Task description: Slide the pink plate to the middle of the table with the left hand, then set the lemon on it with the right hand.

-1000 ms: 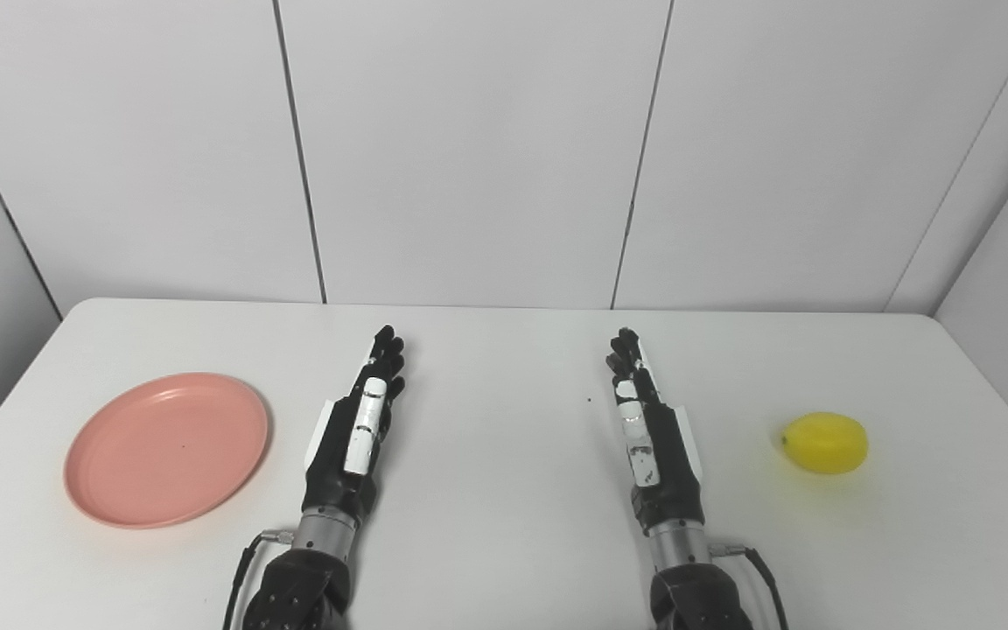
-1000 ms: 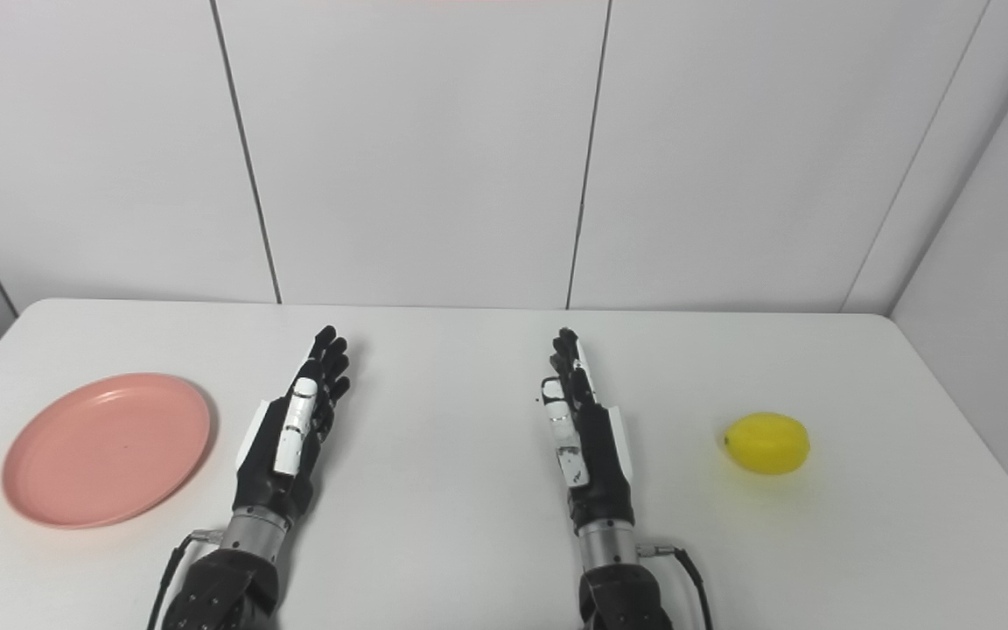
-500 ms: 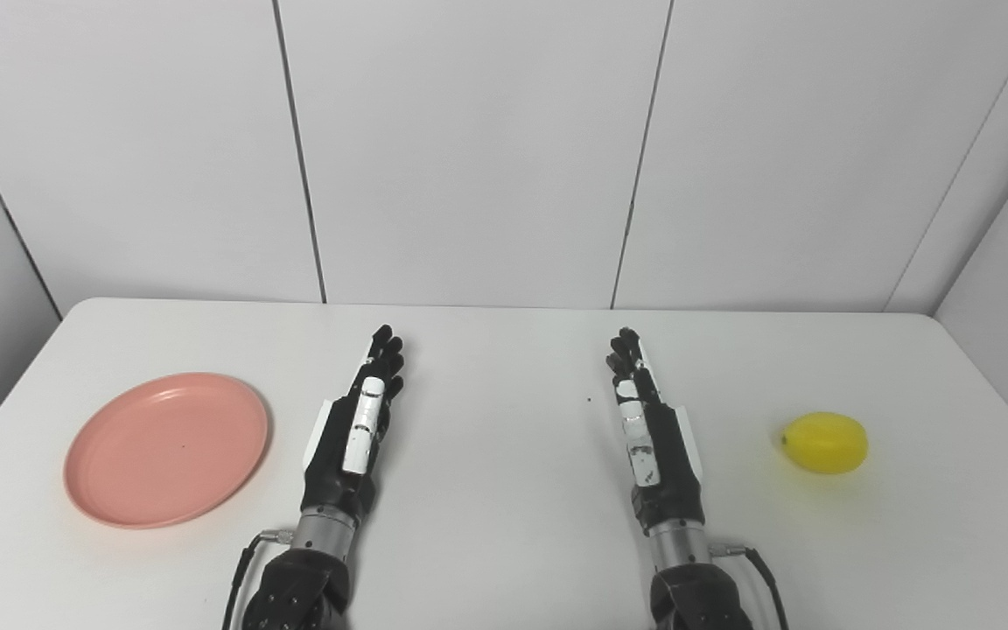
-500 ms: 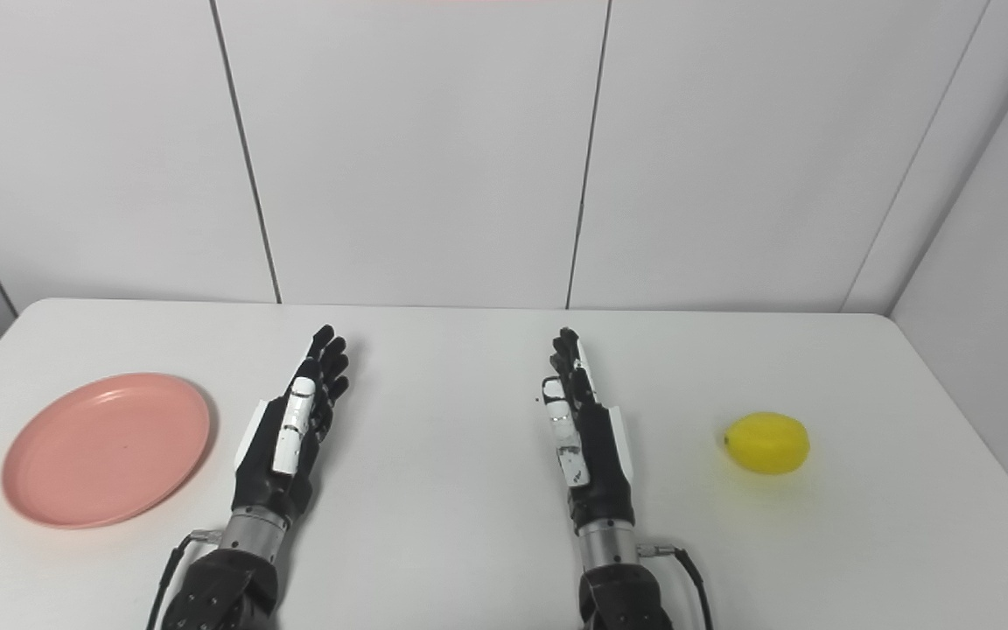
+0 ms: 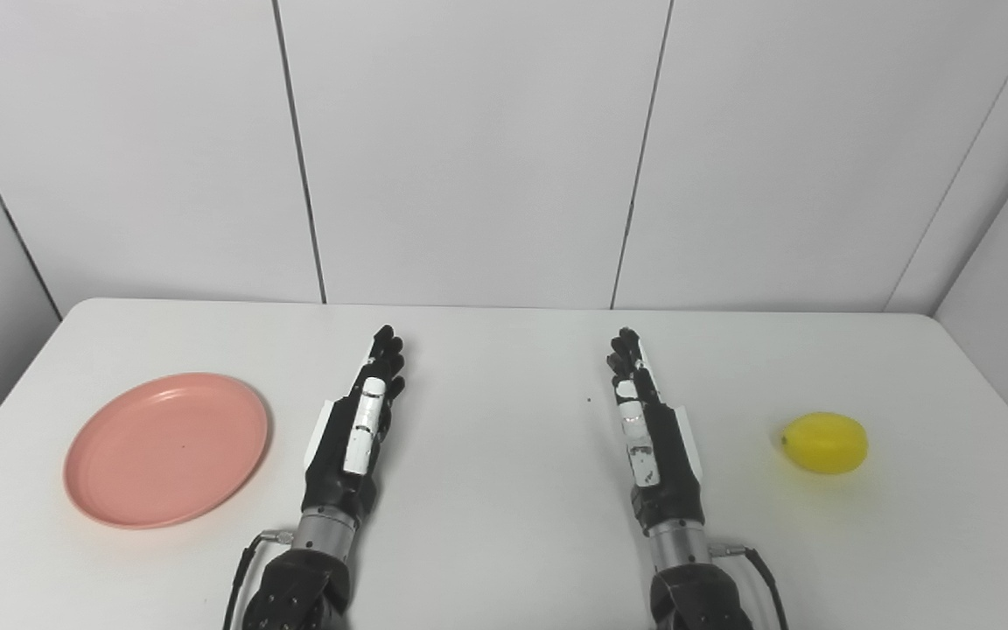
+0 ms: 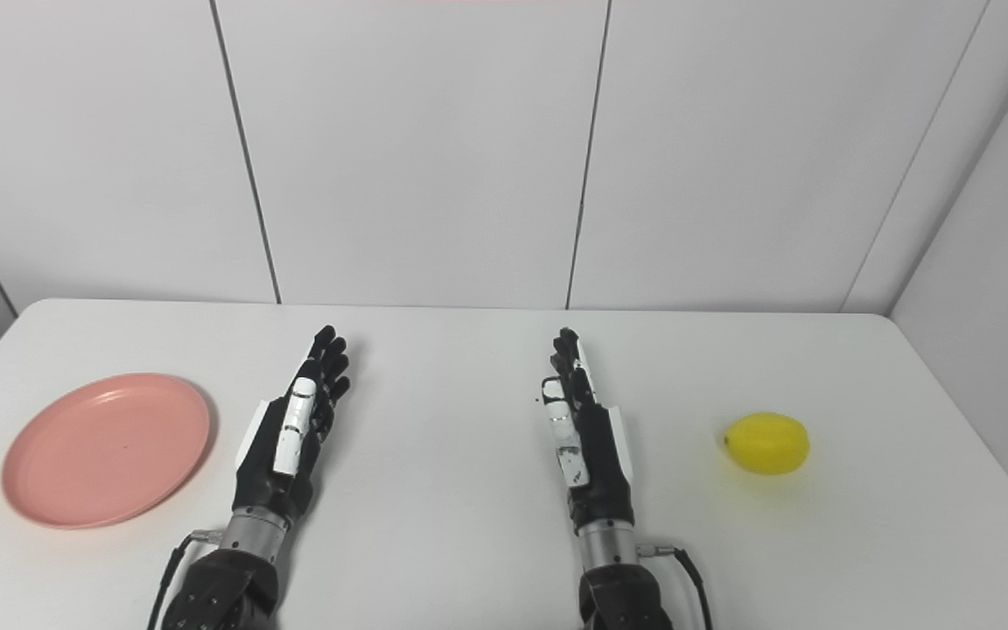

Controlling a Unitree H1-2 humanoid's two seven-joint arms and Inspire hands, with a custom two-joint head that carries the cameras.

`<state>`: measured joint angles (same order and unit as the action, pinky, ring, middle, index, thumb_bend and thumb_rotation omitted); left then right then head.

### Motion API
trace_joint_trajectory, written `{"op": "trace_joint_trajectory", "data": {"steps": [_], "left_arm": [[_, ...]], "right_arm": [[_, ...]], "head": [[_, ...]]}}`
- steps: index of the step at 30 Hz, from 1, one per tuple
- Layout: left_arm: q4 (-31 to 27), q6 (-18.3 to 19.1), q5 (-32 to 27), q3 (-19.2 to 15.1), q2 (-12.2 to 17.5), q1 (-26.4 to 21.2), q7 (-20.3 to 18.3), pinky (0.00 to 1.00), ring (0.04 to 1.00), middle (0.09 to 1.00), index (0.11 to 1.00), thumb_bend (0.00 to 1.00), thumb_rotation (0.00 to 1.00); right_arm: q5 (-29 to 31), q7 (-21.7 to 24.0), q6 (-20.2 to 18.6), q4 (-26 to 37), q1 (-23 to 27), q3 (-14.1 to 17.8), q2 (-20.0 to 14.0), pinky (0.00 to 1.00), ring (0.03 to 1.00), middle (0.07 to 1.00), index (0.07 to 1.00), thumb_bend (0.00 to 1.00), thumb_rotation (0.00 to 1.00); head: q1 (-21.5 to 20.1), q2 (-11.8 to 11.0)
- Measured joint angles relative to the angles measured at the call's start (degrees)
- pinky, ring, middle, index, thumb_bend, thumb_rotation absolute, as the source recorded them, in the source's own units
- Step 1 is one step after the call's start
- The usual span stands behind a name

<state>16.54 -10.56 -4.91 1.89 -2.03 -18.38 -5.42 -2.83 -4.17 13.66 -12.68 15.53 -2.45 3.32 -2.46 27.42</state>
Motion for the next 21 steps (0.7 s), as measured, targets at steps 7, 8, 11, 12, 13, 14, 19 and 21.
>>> {"op": "trace_joint_trajectory", "data": {"steps": [7, 8, 11, 12, 13, 14, 19, 21], "left_arm": [[3.02, -2.31, 5.58, 1.07, -1.55, -1.36, 4.06, 1.0, 0.998, 0.988, 0.973, 0.54, 1.0], [3.42, -2.64, 5.76, 1.11, -1.86, -1.55, 4.21, 1.0, 0.999, 0.992, 0.975, 0.53, 1.0], [5.72, -4.61, 6.09, 1.27, -2.96, -2.67, 4.6, 1.0, 1.0, 0.998, 0.981, 0.54, 1.0], [6.88, -5.41, 6.28, 1.34, -3.3, -3.28, 4.76, 1.0, 1.0, 0.993, 0.976, 0.53, 1.0], [7.97, -6.24, 6.52, 1.38, -3.64, -3.78, 5.06, 1.0, 1.0, 0.988, 0.971, 0.53, 1.0], [9.21, -6.96, 6.67, 1.38, -4.11, -4.31, 5.4, 1.0, 1.0, 0.987, 0.969, 0.52, 1.0], [11.3, -8.45, 7.86, 1.56, -5.54, -5.49, 7.18, 1.0, 1.0, 0.996, 0.979, 0.51, 1.0], [12.25, -8.96, 7.78, 1.52, -5.69, -5.96, 7.43, 1.0, 1.0, 0.999, 0.984, 0.52, 1.0]], "right_arm": [[3.95, 3.58, 0.02, 2.38, -1.81, 0.44, -2.49, 1.0, 0.998, 0.999, 1.0, 0.58, 1.0], [4.41, 3.77, 0.02, 2.64, -2.02, 0.54, -2.91, 1.0, 0.999, 1.0, 1.0, 0.58, 1.0], [5.68, 4.37, 0.0, 3.37, -2.73, 1.24, -4.05, 1.0, 1.0, 1.0, 1.0, 0.6, 1.0], [5.75, 4.66, -0.02, 3.39, -2.79, 1.28, -4.43, 1.0, 1.0, 1.0, 1.0, 0.61, 1.0], [5.74, 4.8, -0.03, 3.4, -2.82, 1.28, -4.76, 1.0, 1.0, 1.0, 1.0, 0.61, 1.0], [5.75, 4.89, -0.06, 3.44, -2.88, 1.32, -5.03, 1.0, 1.0, 1.0, 1.0, 0.61, 1.0], [5.82, 5.06, -0.72, 4.17, -3.3, 1.54, -5.44, 1.0, 1.0, 1.0, 1.0, 0.54, 1.0], [5.76, 5.06, -1.81, 4.96, -3.84, 1.56, -5.45, 1.0, 1.0, 1.0, 1.0, 0.51, 1.0]], "head": [[14.15, -4.66], [15.98, -5.44], [17.84, -6.42], [18.1, -6.5], [19.41, -7.29], [20.55, -8.08], [21.62, -8.7], [21.53, -8.79]]}}
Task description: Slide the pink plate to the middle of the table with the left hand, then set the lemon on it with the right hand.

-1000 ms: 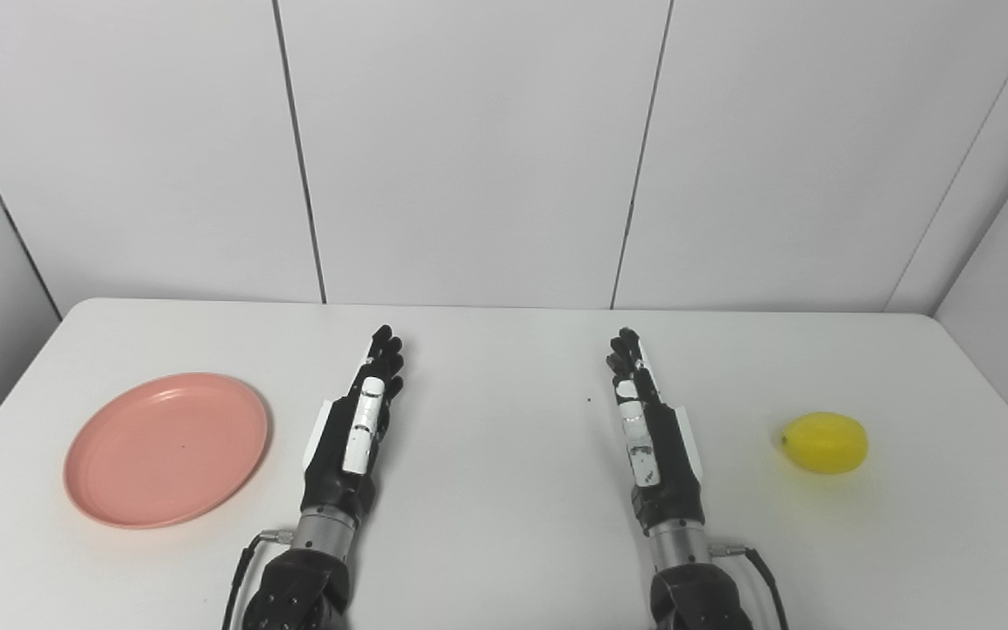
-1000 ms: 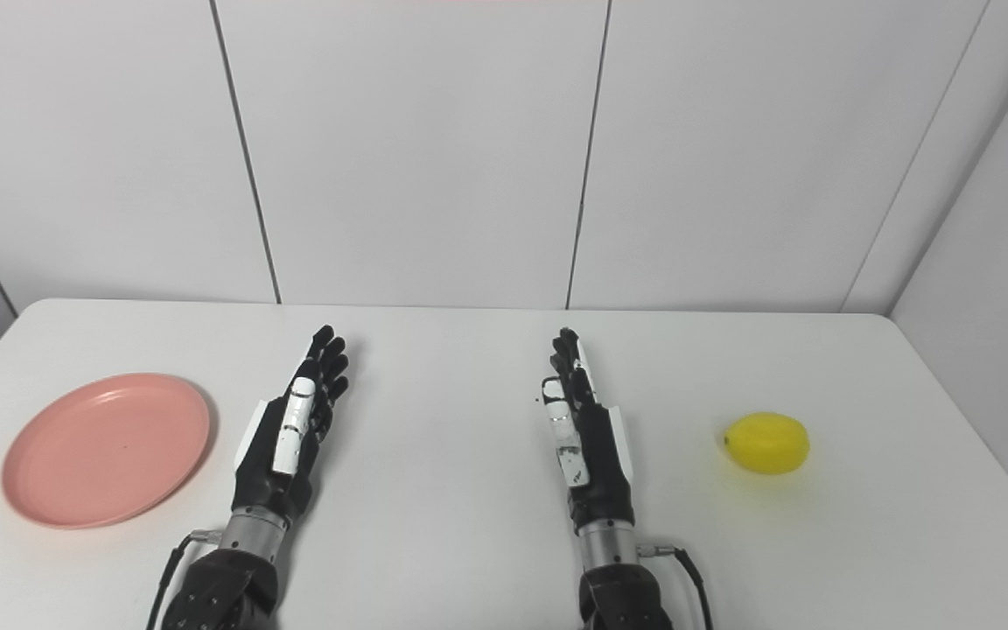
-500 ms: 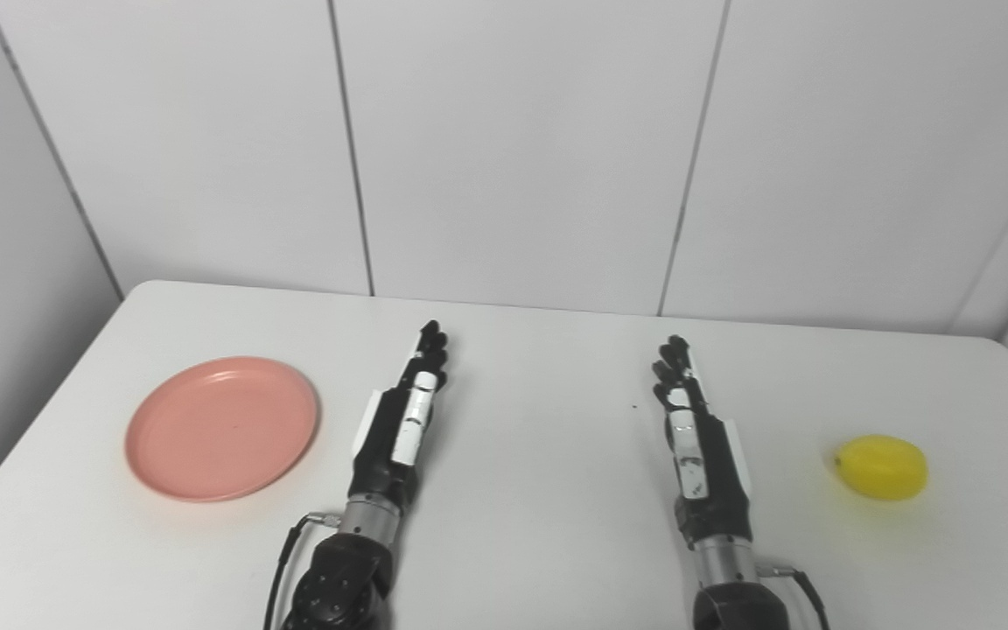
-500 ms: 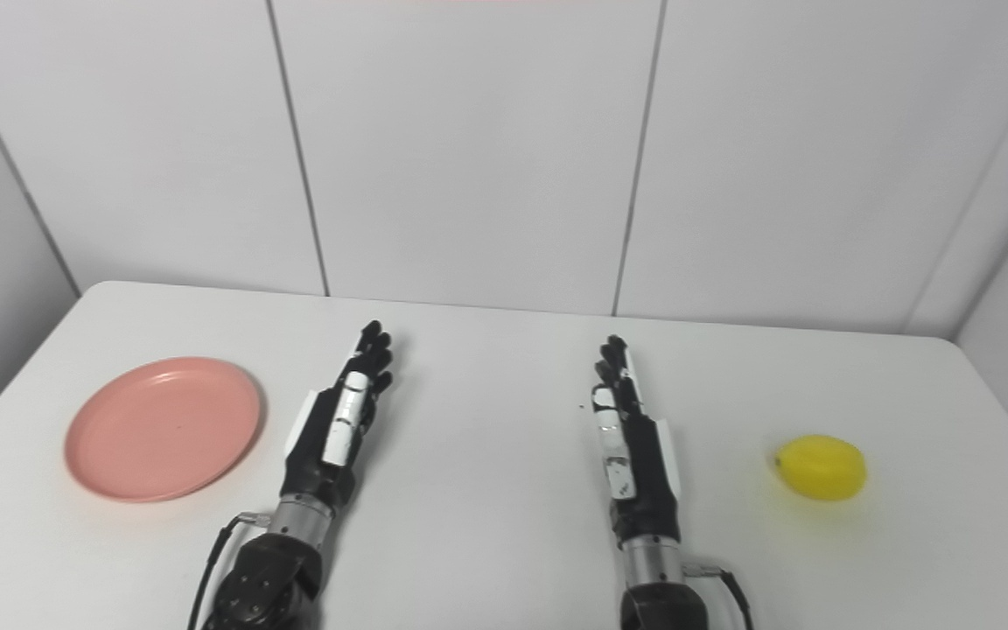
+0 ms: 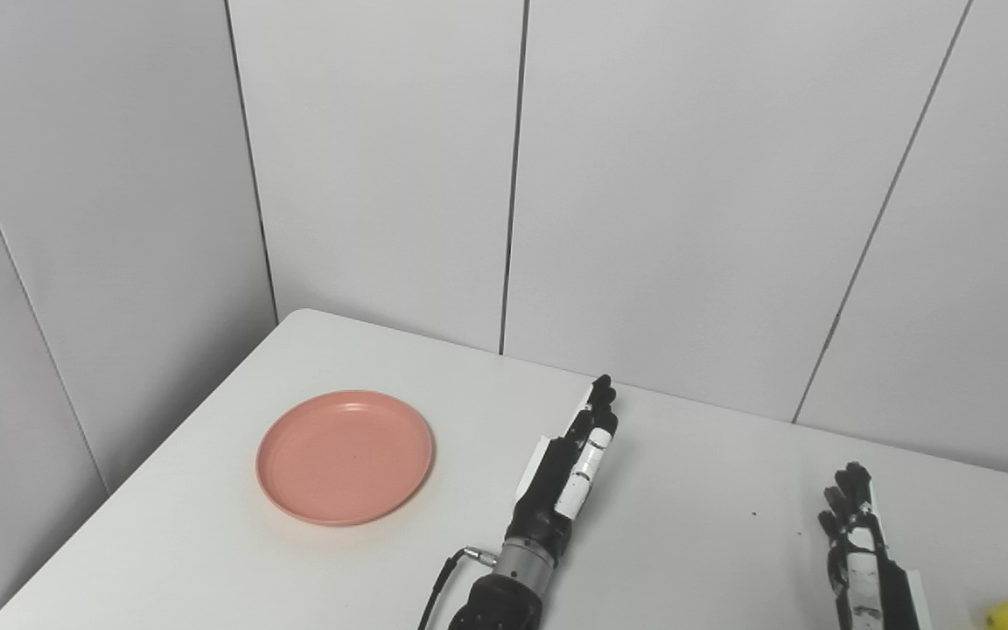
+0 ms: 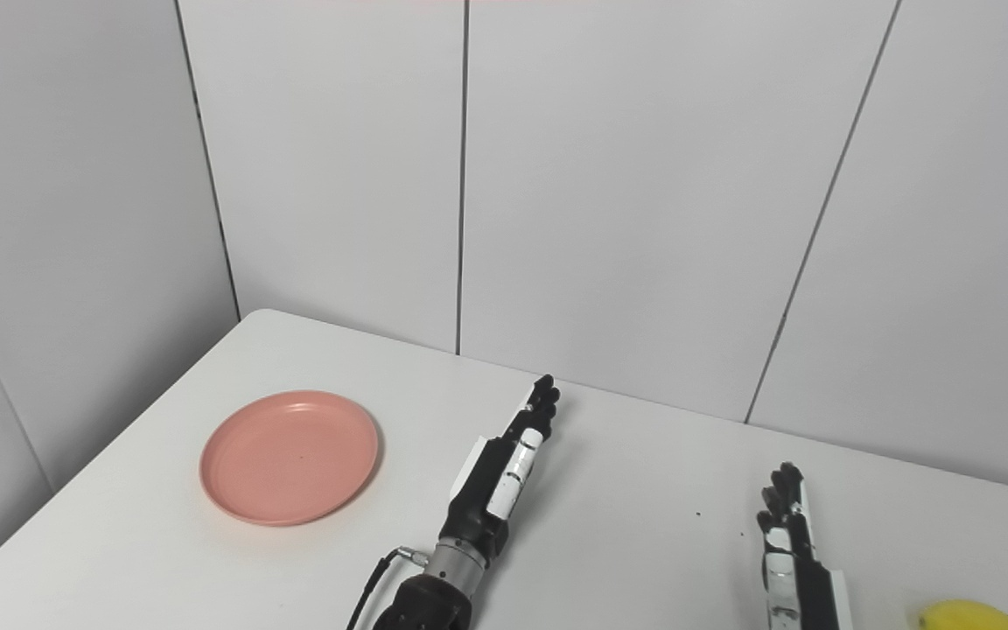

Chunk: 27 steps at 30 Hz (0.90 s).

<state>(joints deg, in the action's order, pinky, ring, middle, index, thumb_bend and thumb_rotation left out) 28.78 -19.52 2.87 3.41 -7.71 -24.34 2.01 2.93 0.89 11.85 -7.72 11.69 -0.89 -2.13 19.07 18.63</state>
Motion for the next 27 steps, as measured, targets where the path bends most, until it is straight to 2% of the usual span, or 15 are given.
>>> {"op": "trace_joint_trajectory", "data": {"steps": [7, 12, 16, 20, 22, 25, 27], "left_arm": [[0.75, -1.18, 0.06, 0.03, 0.0, -0.42, 0.09, 1.0, 1.0, 0.997, 0.982, 0.53, 1.0], [-0.34, -0.68, 0.16, 0.27, 0.18, -0.28, 0.06, 1.0, 1.0, 0.99, 0.976, 0.53, 1.0], [-2.65, -0.22, -1.64, 0.39, 0.81, 0.58, -1.67, 1.0, 1.0, 0.992, 0.981, 0.56, 1.0], [-5.95, 2.07, -2.45, 0.32, 1.22, 2.08, -2.63, 1.0, 0.994, 0.976, 0.966, 0.59, 1.0], [-8.48, 4.69, -2.28, 0.29, 1.71, 3.48, -2.56, 1.0, 0.991, 0.97, 0.96, 0.6, 1.0], [-11.24, 8.21, -2.15, 0.2, 3.63, 4.86, -2.78, 0.99, 0.973, 0.961, 0.95, 0.62, 1.0], [-12.59, 9.71, -1.25, -0.23, 5.08, 5.48, -2.66, 0.94, 0.954, 0.955, 0.938, 0.6, 1.0]], "right_arm": [[-0.29, -0.1, -3.01, 2.35, -1.52, -0.09, 0.22, 1.0, 1.0, 1.0, 1.0, 0.48, 1.0], [-0.46, -0.16, -3.45, 3.03, -1.54, -0.21, 0.7, 1.0, 1.0, 1.0, 1.0, 0.45, 1.0], [-0.46, -0.14, -3.6, 3.27, -1.59, -0.27, 0.74, 1.0, 1.0, 1.0, 1.0, 0.45, 1.0], [-0.57, -0.15, -3.61, 3.52, -1.63, -0.27, 0.73, 1.0, 1.0, 1.0, 1.0, 0.43, 1.0], [-0.55, -0.14, -3.65, 3.86, -1.67, -0.29, 0.75, 1.0, 1.0, 1.0, 1.0, 0.43, 1.0], [-0.57, -0.14, -3.65, 4.35, -1.7, -0.29, 0.82, 1.0, 1.0, 1.0, 1.0, 0.42, 1.0], [-0.67, -0.15, -3.65, 4.33, -1.72, -0.3, 0.87, 1.0, 1.0, 1.0, 1.0, 0.43, 1.0]], "head": [[-1.32, 0.0], [-1.32, 0.0], [-1.58, 0.0], [-1.58, 0.09], [-1.58, 0.0], [-1.32, 0.09], [-1.32, 0.09]]}}
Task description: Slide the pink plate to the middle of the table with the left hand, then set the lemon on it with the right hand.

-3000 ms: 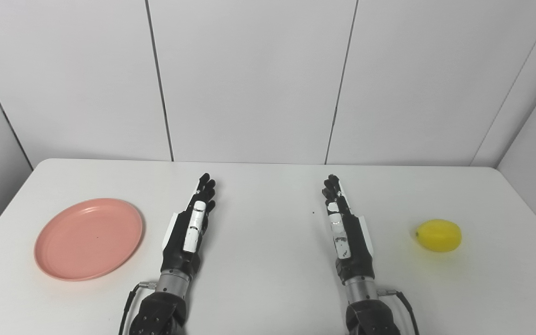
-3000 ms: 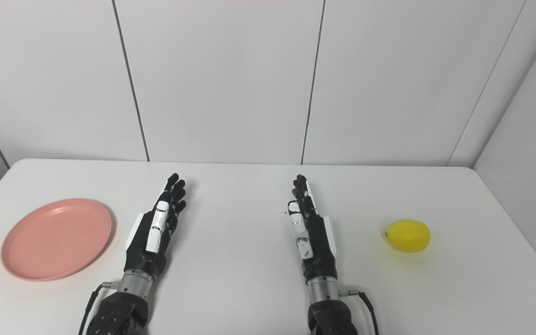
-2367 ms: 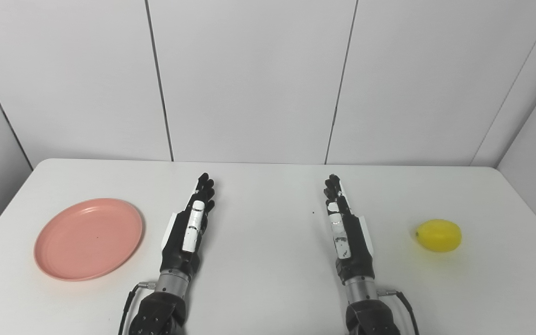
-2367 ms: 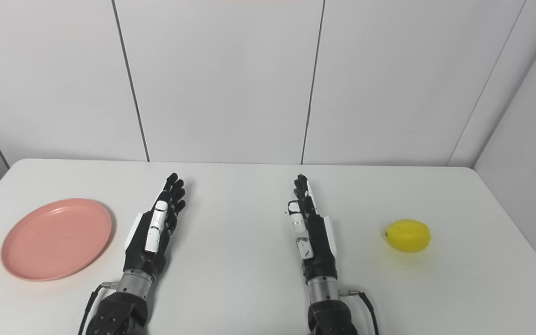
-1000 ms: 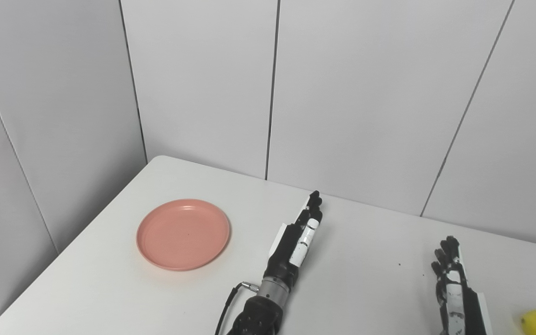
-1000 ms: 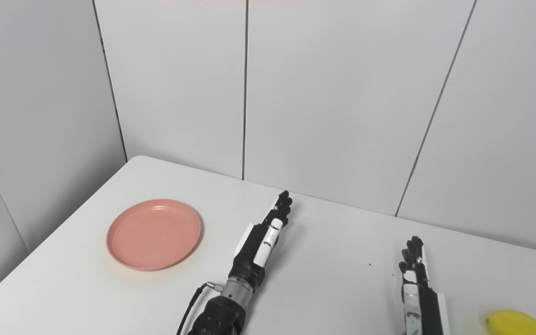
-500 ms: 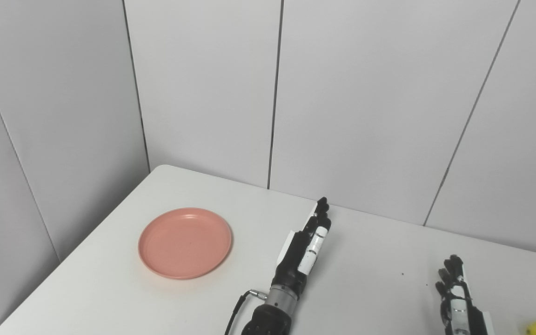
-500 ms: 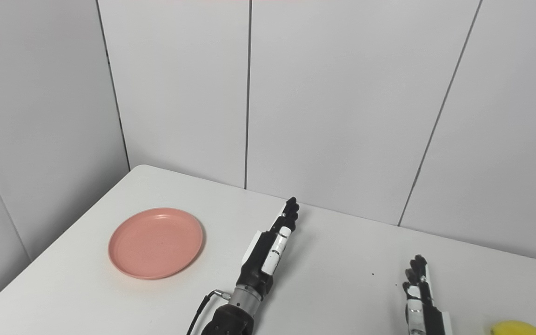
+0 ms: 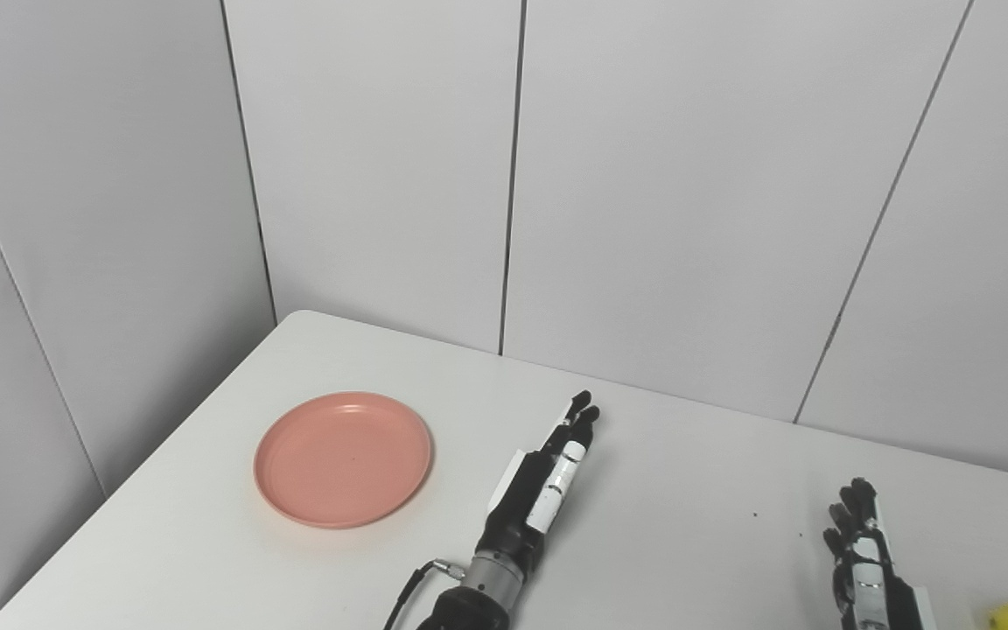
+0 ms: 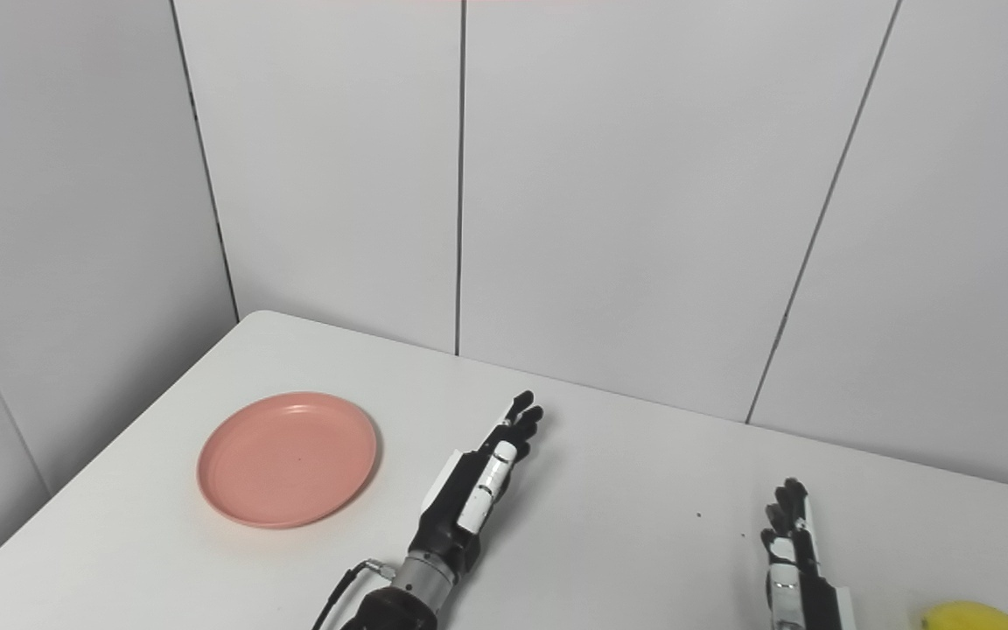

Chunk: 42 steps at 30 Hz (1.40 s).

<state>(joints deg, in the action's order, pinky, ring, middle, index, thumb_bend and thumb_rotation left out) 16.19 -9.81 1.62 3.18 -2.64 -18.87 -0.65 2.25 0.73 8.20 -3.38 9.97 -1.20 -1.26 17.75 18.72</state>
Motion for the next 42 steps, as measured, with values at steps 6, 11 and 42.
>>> {"op": "trace_joint_trajectory", "data": {"steps": [6, 11, 42], "left_arm": [[-5.91, 3.02, 2.29, -1.3, 1.65, 0.86, 1.63, 0.96, 0.942, 0.931, 0.92, 0.61, 1.0], [-10.17, 4.85, 2.73, -2.56, 1.98, 1.11, 2.35, 0.95, 0.912, 0.898, 0.889, 0.59, 1.0], [-14.35, 7.87, 0.71, -17.91, 10.6, 1.84, 7.29, 0.82, 0.813, 0.793, 0.784, 0.61, 1.0]], "right_arm": [[-0.28, 0.02, -0.52, 0.0, 0.05, -0.19, 0.39, 1.0, 1.0, 1.0, 1.0, 0.43, 1.0], [-0.24, 0.13, -0.9, 0.0, 0.04, -0.09, 0.58, 1.0, 1.0, 1.0, 1.0, 0.43, 1.0], [0.48, 0.21, -4.22, 2.29, 0.03, 0.34, 0.13, 1.0, 1.0, 1.0, 1.0, 0.43, 1.0]], "head": [[0.18, -0.18], [0.44, -0.18], [2.37, 0.97]]}}
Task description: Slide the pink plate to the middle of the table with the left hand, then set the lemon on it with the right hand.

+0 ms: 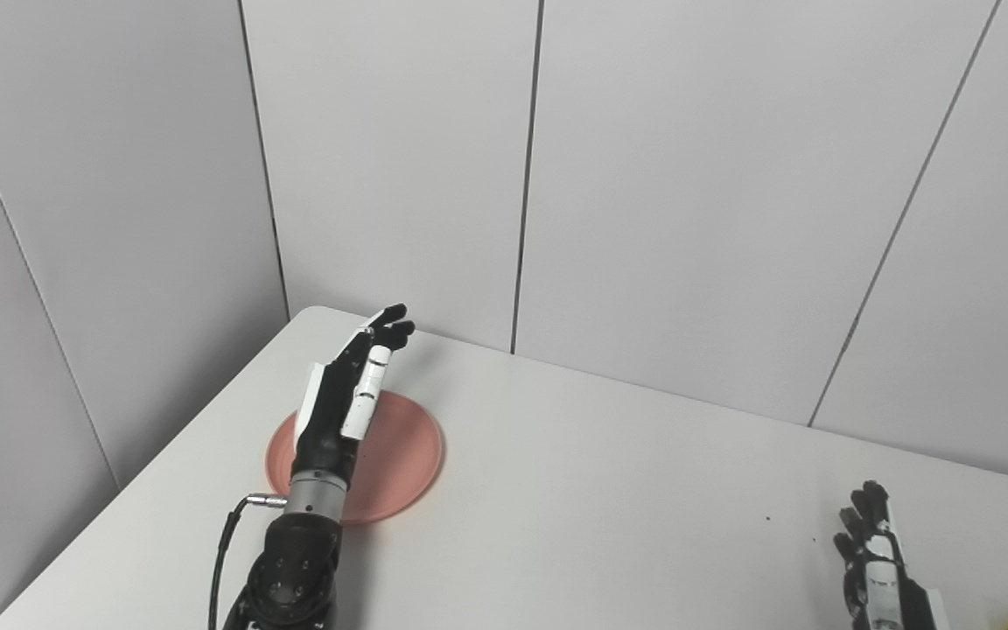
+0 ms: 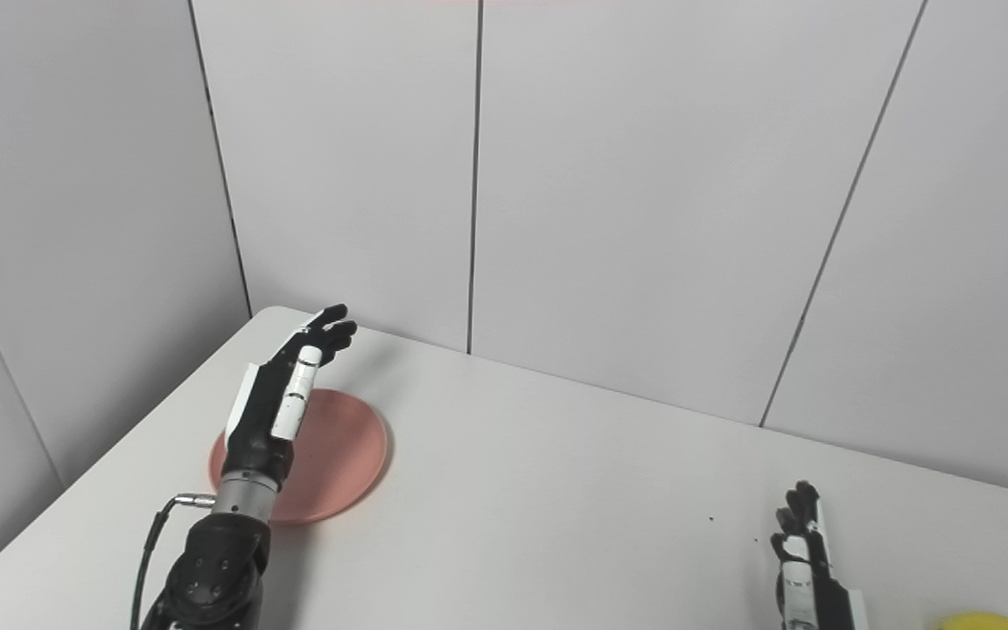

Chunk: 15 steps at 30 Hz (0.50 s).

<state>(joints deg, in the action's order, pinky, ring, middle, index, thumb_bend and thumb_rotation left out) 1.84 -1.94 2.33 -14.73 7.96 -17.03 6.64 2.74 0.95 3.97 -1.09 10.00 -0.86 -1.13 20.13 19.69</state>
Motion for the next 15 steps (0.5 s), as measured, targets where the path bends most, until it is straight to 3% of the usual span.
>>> {"op": "trace_joint_trajectory", "data": {"steps": [8, 15], "left_arm": [[3.91, -0.06, -4.56, -5.34, 2.72, -0.65, 0.89, 0.82, 0.807, 0.791, 0.79, 0.61, 1.0], [5.35, -0.04, -4.27, -6.71, 6.39, -0.63, 2.39, 0.85, 0.813, 0.795, 0.798, 0.63, 1.0]], "right_arm": [[-0.03, -0.02, -0.18, -0.15, 0.1, -0.06, 0.29, 1.0, 1.0, 1.0, 1.0, 0.4, 1.0], [-0.17, -0.02, -0.42, 0.08, 0.1, -0.11, 0.38, 1.0, 1.0, 1.0, 1.0, 0.4, 1.0]], "head": [[0.09, -0.35], [0.88, -0.26]]}}
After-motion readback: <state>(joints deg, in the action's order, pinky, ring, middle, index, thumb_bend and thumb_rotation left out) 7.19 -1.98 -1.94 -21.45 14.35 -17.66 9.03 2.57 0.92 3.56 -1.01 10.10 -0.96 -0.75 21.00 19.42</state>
